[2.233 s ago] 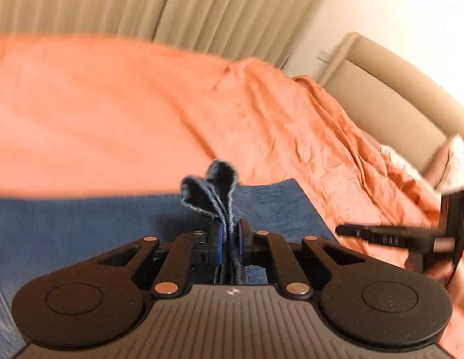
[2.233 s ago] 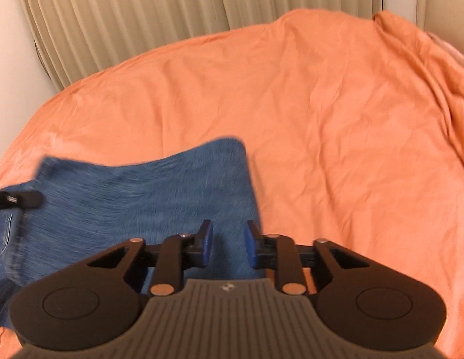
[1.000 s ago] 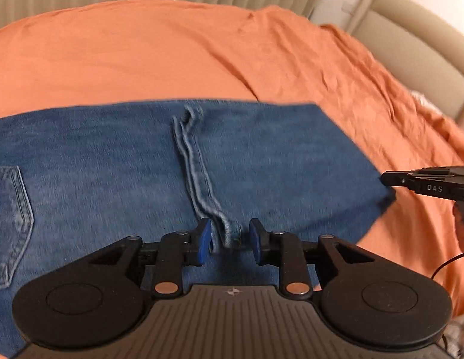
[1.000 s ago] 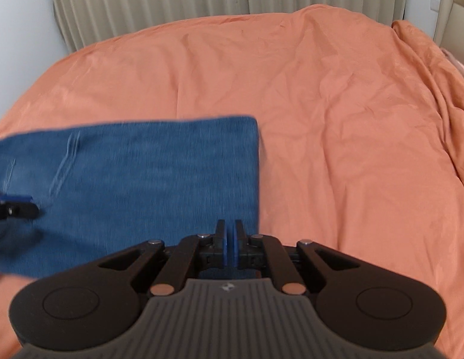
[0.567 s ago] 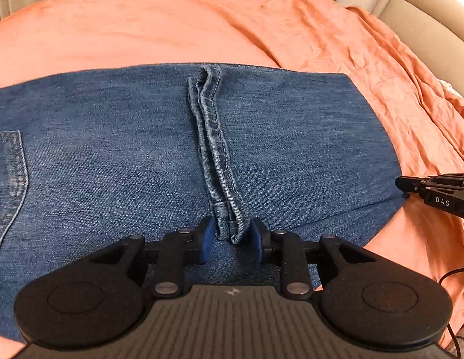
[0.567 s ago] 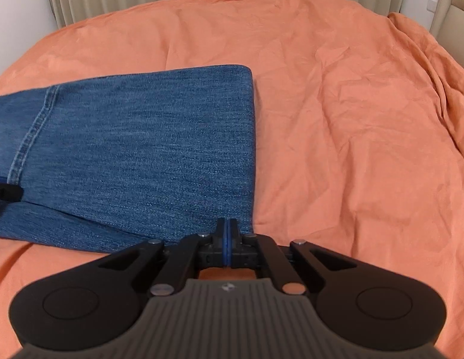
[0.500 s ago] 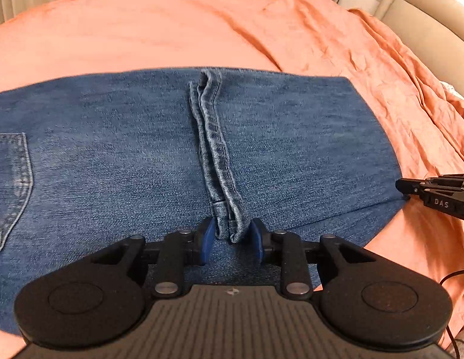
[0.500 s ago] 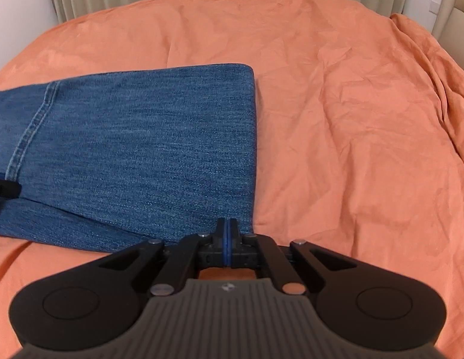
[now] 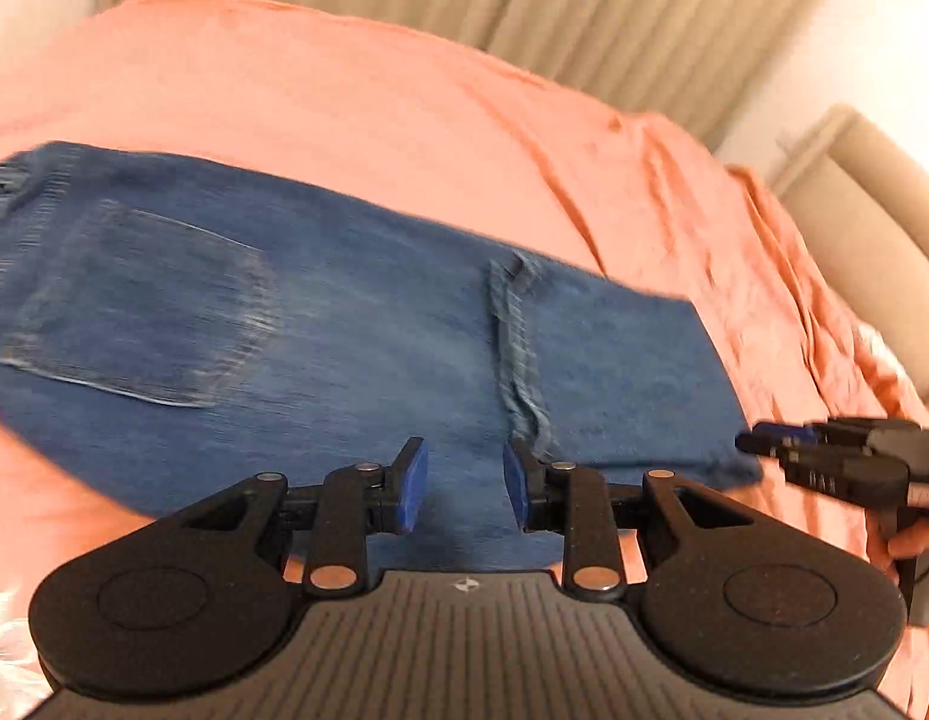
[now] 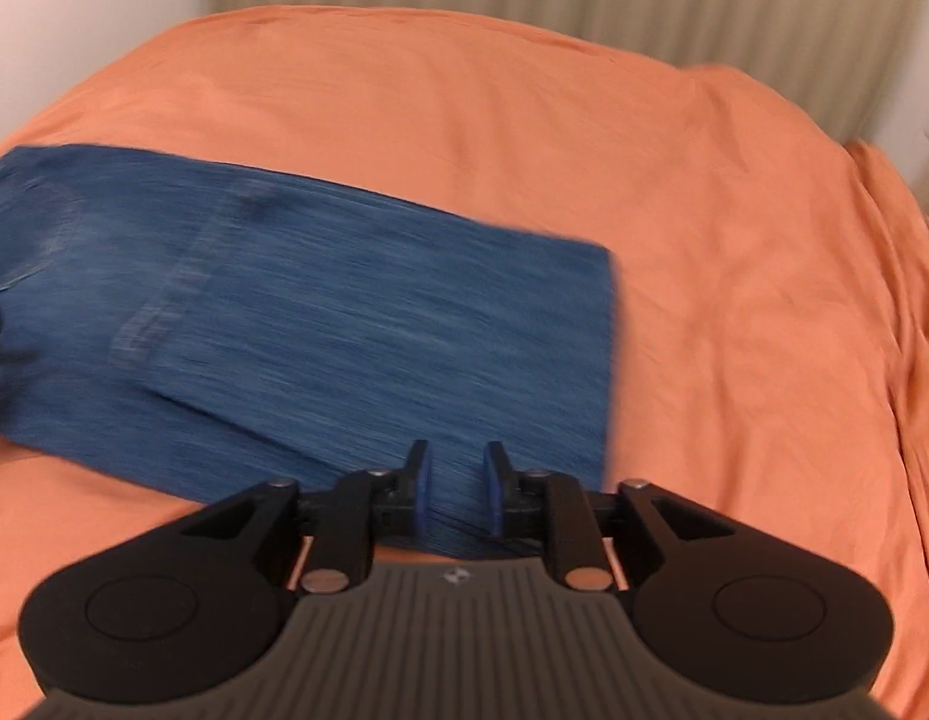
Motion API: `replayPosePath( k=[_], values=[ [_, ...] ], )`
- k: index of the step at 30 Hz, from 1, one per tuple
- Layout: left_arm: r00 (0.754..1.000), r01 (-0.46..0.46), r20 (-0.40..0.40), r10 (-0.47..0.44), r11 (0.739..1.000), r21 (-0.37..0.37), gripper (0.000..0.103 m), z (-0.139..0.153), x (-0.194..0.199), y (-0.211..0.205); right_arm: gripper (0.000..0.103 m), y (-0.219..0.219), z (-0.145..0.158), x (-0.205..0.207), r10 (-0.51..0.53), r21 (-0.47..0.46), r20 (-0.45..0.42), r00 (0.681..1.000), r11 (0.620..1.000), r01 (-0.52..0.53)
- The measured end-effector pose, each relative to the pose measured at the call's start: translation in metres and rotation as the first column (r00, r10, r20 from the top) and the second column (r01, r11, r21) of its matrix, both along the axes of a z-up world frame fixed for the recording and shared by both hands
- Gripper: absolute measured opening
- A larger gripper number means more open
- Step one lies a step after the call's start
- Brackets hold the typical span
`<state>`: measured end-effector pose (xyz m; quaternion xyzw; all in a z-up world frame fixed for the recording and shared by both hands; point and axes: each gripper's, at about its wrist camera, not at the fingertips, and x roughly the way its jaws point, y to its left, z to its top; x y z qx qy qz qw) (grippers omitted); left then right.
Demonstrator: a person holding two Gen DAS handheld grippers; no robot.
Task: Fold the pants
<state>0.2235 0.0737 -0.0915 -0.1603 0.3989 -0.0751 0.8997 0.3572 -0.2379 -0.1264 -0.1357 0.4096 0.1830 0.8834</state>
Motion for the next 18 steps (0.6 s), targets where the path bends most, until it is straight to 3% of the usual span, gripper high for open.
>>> replayPosePath(
  k=[5, 10, 14, 16, 18],
  values=[
    [0.988, -0.147, 0.029, 0.149, 0.987, -0.060, 0.034, 0.005, -0.014, 0.052, 0.026, 0.057, 0.004, -0.007, 0.158, -0.139, 0.010, 0.987, 0.978, -0.155],
    [0.945, -0.319, 0.040, 0.324, 0.943, -0.092, 0.034, 0.005, -0.026, 0.107, 0.029, 0.098, 0.005, -0.002, 0.239, -0.217, -0.008, 0.971, 0.947, -0.235],
    [0.892, -0.448, 0.000, 0.453, 0.882, -0.144, 0.038, -0.002, -0.031, 0.157, 0.030, 0.123, 0.005, 0.014, 0.249, -0.257, -0.019, 0.968, 0.935, -0.246],
    [0.861, -0.499, -0.020, 0.508, 0.837, -0.225, 0.049, -0.010, -0.037, 0.184, 0.030, 0.134, 0.006, 0.023, 0.245, -0.244, -0.026, 0.969, 0.938, -0.244],
    [0.825, -0.549, -0.048, 0.563, 0.777, -0.309, 0.050, -0.019, -0.045, 0.213, 0.030, 0.139, 0.006, 0.028, 0.245, -0.241, -0.029, 0.969, 0.939, -0.245]
  ],
)
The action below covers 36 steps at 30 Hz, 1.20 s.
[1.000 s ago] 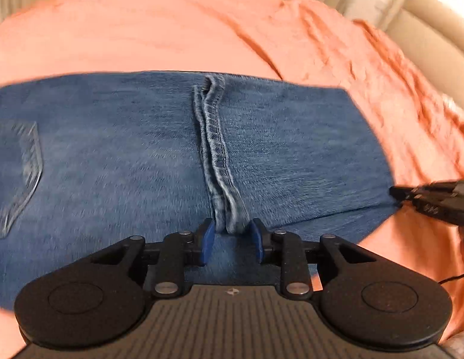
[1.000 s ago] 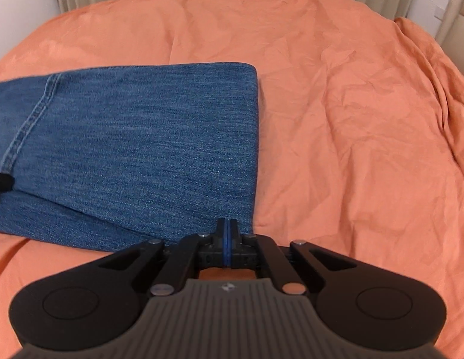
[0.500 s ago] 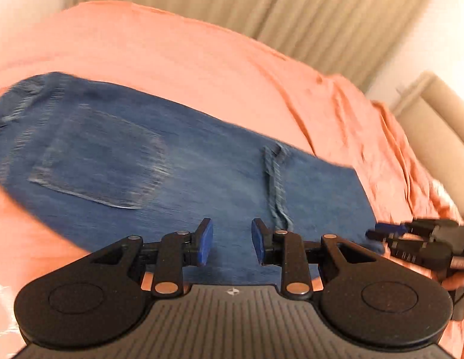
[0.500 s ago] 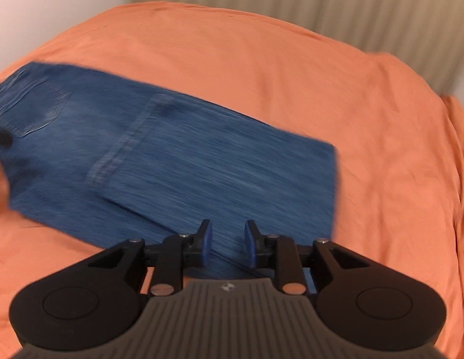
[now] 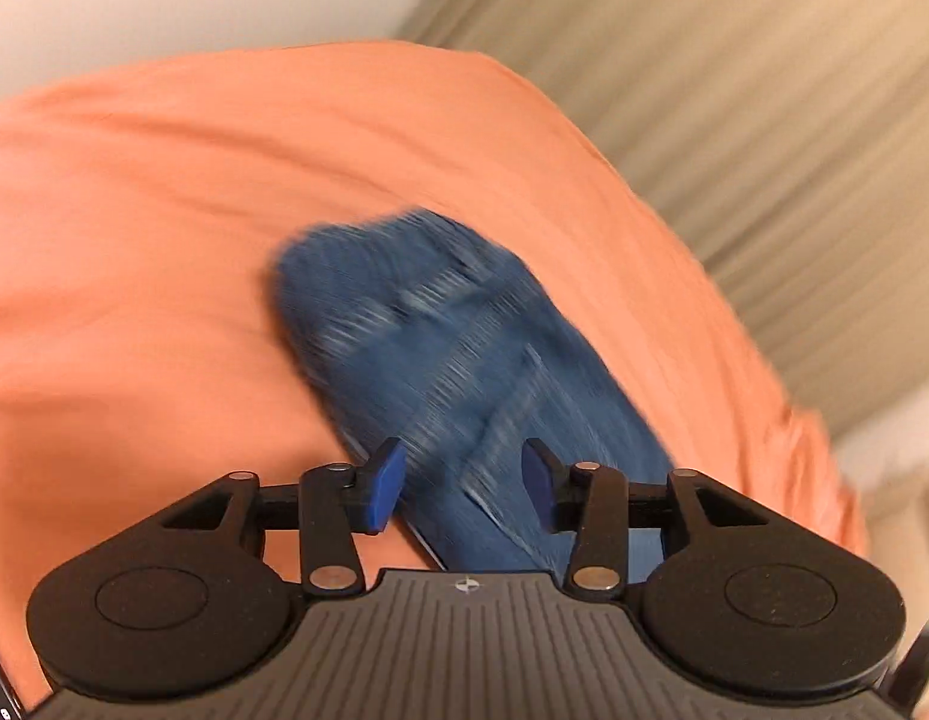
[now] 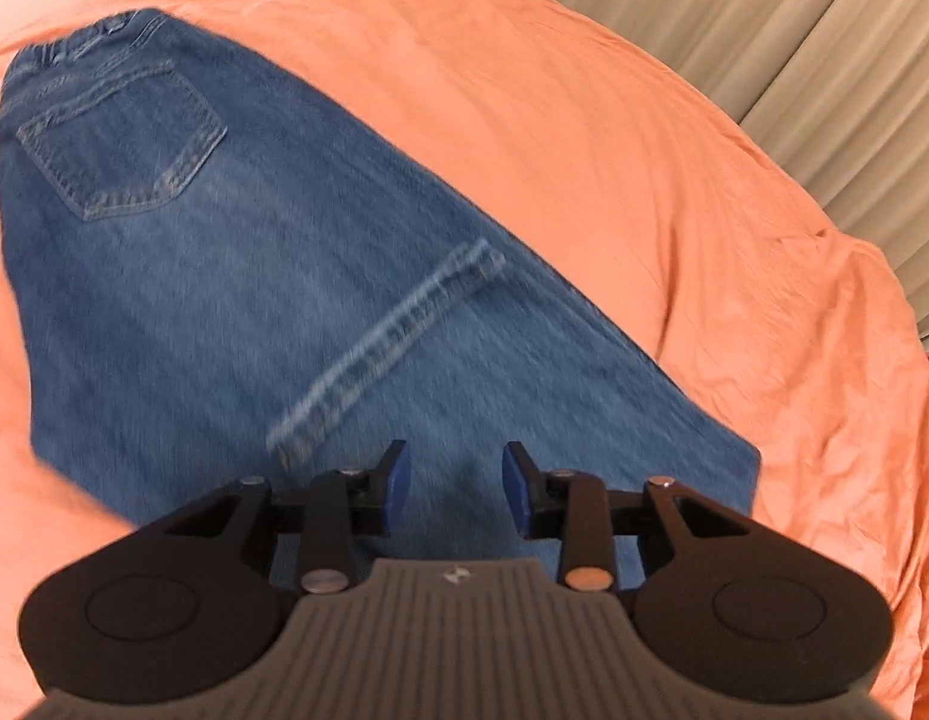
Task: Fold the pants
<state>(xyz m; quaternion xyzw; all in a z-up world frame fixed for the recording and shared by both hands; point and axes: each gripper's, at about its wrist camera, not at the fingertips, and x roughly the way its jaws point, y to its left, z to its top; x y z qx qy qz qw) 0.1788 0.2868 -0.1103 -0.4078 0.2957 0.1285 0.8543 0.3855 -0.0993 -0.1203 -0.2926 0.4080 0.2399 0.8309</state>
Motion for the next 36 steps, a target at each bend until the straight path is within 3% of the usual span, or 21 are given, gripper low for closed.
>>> replayPosePath(
  k=[5, 7, 14, 22, 26, 31, 36],
  values=[
    [0.994, -0.106, 0.018, 0.111, 0.979, -0.175, 0.050, -0.029, -0.007, 0.053, 0.031, 0.032, -0.015, 0.028, 0.018, -0.106, 0.000, 1.000, 0.994, -0.017],
    [0.991, -0.119, 0.027, 0.129, 0.964, -0.239, 0.050, -0.040, 0.000, 0.064, 0.031, 0.039, -0.019, 0.037, 0.014, -0.100, -0.012, 1.000, 0.995, -0.015],
    [0.989, -0.141, 0.005, 0.147, 0.955, -0.263, 0.057, -0.067, 0.033, 0.070, 0.032, 0.060, -0.043, 0.059, -0.012, -0.117, -0.062, 0.998, 0.993, 0.004],
    [0.974, -0.226, -0.060, 0.218, 0.959, -0.173, 0.042, -0.073, 0.063, 0.056, 0.036, 0.058, -0.048, 0.065, -0.045, -0.118, -0.079, 0.996, 0.992, 0.035],
    [0.976, -0.213, -0.058, 0.209, 0.973, -0.092, 0.033, -0.061, 0.062, 0.048, 0.041, 0.063, -0.050, 0.067, -0.056, -0.146, -0.068, 0.996, 0.988, 0.045],
    [0.986, -0.167, 0.038, 0.164, 0.980, 0.107, 0.026, -0.012, 0.061, 0.017, 0.044, 0.069, -0.043, 0.068, -0.069, -0.169, -0.061, 0.996, 0.984, 0.057],
    [0.992, -0.079, 0.114, 0.047, 0.953, 0.293, 0.025, 0.041, 0.068, -0.030, 0.046, 0.059, -0.024, 0.058, -0.092, -0.116, -0.055, 0.994, 0.990, 0.085]
  ],
)
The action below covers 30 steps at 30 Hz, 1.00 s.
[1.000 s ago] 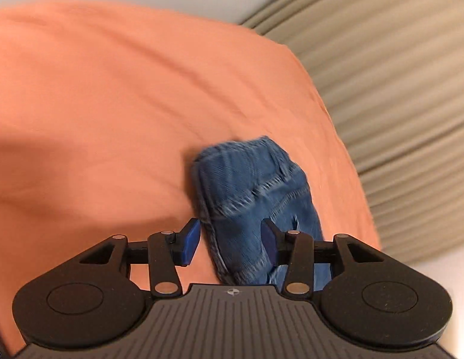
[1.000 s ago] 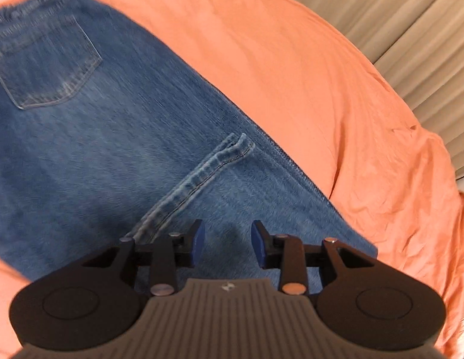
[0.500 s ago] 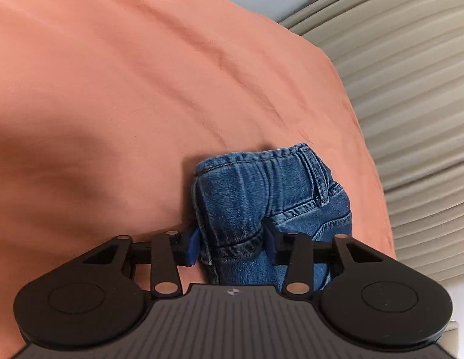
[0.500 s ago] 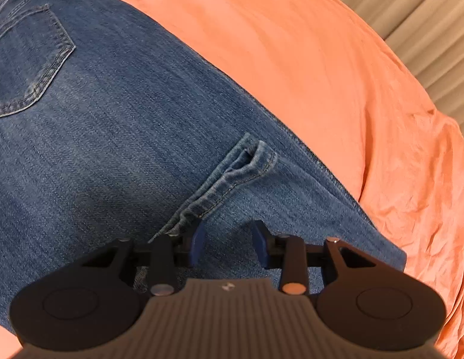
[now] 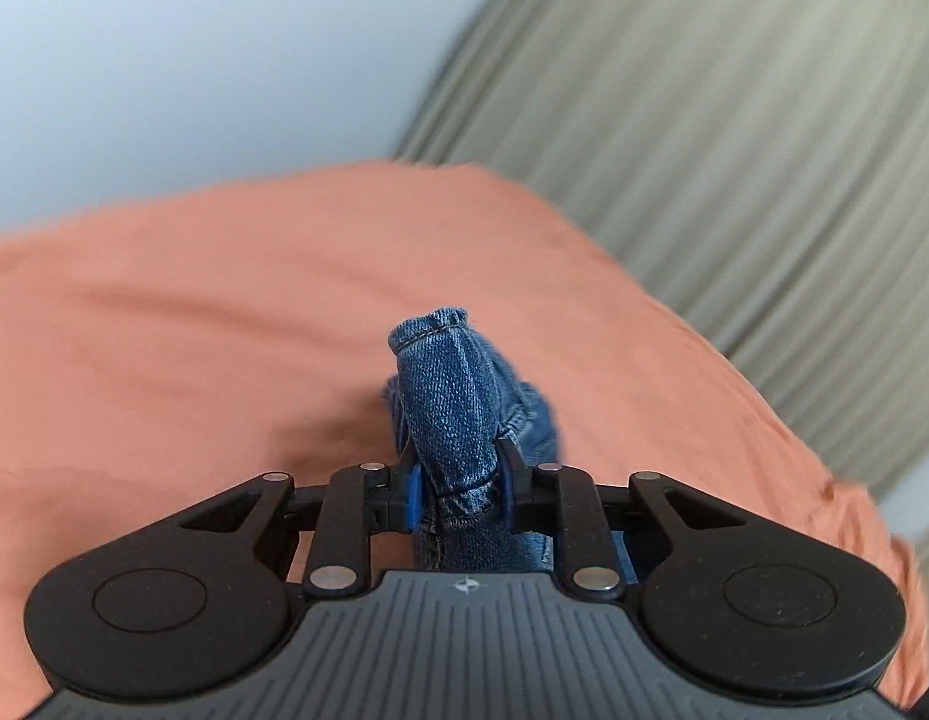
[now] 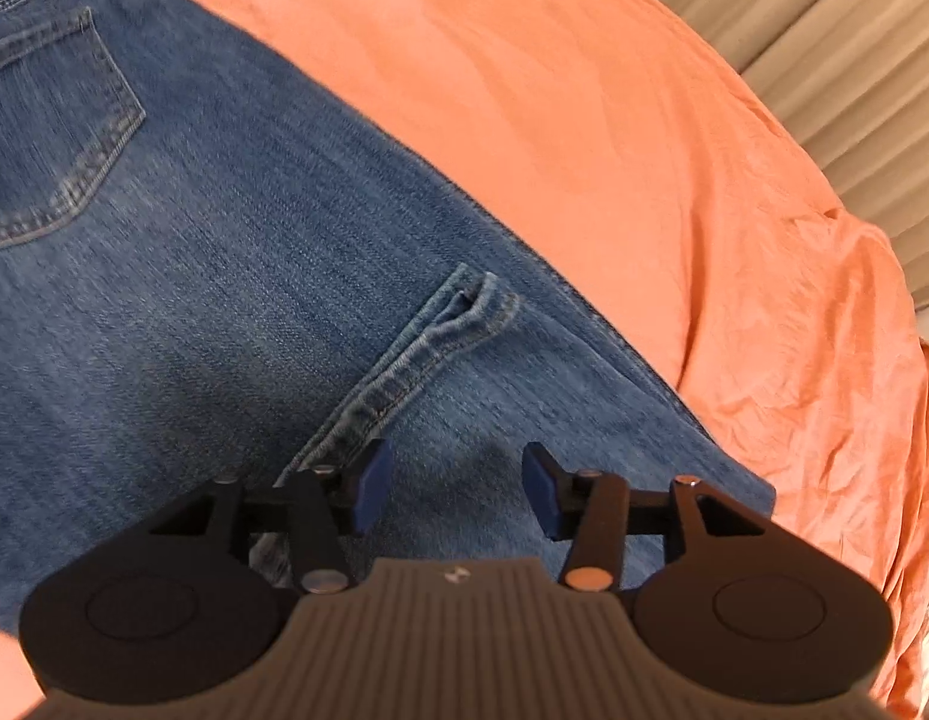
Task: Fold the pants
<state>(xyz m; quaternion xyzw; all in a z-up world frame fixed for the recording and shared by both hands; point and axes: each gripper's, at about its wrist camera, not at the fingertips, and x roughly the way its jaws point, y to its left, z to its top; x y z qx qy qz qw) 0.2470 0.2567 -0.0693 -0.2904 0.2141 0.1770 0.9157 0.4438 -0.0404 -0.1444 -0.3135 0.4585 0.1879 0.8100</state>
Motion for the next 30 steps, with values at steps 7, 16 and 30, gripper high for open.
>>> replayPosePath(
  k=[7, 16, 30],
  values=[
    [0.962, 0.253, 0.001, -0.272, 0.900, 0.356, 0.024, 0.037, 0.003, -0.115, 0.046, -0.041, 0.020, -0.026, -0.066, 0.125, -0.032, 0.997, 0.990, 0.070],
    [0.754, 0.654, -0.244, -0.610, 0.662, 0.366, 0.021, -0.013, 0.008, -0.229, 0.049, -0.109, 0.027, -0.057, -0.177, 0.278, -0.070, 0.982, 0.942, 0.189],
    [0.568, 0.789, -0.296, -0.768, 0.610, -0.067, 0.050, -0.033, 0.026, -0.213, 0.054, -0.147, 0.015, -0.091, -0.164, 0.557, -0.202, 0.966, 0.792, 0.251]
  ],
)
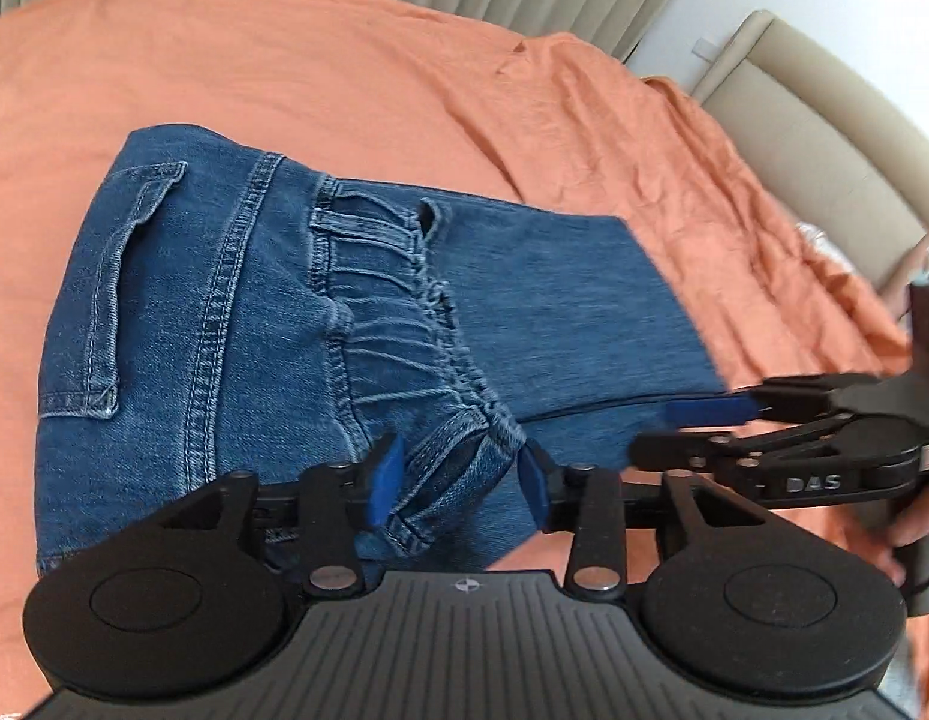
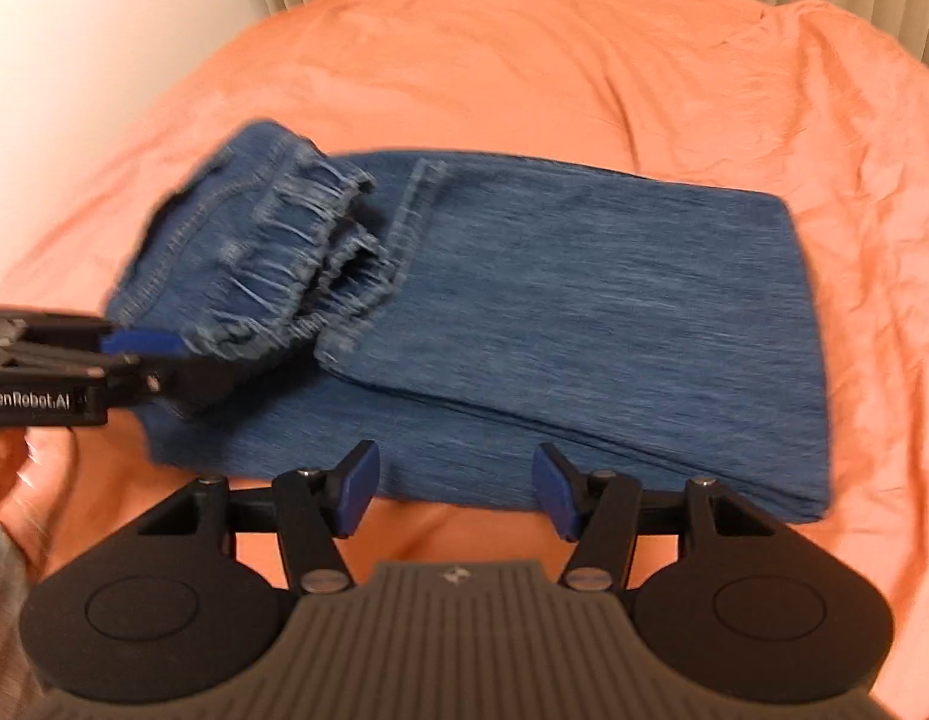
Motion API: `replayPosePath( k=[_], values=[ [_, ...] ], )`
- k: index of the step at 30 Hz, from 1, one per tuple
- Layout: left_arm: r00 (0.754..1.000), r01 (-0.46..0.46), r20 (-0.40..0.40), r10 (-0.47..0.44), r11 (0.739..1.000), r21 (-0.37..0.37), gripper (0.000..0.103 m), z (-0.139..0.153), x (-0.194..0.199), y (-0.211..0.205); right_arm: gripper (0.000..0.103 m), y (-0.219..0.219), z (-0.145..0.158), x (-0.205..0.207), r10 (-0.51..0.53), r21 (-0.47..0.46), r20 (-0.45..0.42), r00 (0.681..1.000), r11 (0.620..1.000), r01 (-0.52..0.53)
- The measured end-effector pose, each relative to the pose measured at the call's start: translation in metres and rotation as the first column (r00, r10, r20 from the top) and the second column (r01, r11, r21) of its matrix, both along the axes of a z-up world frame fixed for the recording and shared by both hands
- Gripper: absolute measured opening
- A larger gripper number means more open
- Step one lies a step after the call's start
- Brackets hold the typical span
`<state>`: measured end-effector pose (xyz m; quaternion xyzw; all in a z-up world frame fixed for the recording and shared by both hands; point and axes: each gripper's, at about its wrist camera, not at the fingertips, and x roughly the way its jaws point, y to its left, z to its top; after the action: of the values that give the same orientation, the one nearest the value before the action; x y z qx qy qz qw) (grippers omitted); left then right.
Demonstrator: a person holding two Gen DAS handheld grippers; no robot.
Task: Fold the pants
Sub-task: 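Grasp the jeans waistband with the right gripper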
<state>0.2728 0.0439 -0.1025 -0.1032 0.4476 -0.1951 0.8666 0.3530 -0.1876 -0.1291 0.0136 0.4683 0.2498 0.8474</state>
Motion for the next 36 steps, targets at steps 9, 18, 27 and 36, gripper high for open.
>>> replayPosePath(
  k=[9, 18, 27, 36],
  values=[
    [0.995, -0.051, 0.089, 0.044, 0.996, 0.078, 0.055, 0.038, 0.003, 0.032, 0.048, 0.022, 0.007, 0.018, -0.031, 0.263, -0.046, 0.998, 0.964, 0.042],
    [0.986, -0.162, 0.064, 0.152, 0.969, 0.188, 0.055, 0.028, 0.012, 0.089, 0.047, 0.072, -0.003, 0.080, -0.078, 0.357, -0.063, 0.995, 0.929, 0.095],
    [0.978, -0.210, 0.011, 0.210, 0.971, 0.111, 0.055, 0.008, 0.020, 0.117, 0.045, 0.103, -0.040, 0.116, -0.113, 0.374, -0.156, 0.981, 0.913, 0.164],
    [0.956, -0.270, 0.129, 0.262, 0.962, 0.043, 0.047, 0.029, 0.015, 0.122, 0.008, 0.091, 0.049, 0.059, -0.032, 0.501, -0.013, 0.999, 0.865, 0.034]
  ],
)
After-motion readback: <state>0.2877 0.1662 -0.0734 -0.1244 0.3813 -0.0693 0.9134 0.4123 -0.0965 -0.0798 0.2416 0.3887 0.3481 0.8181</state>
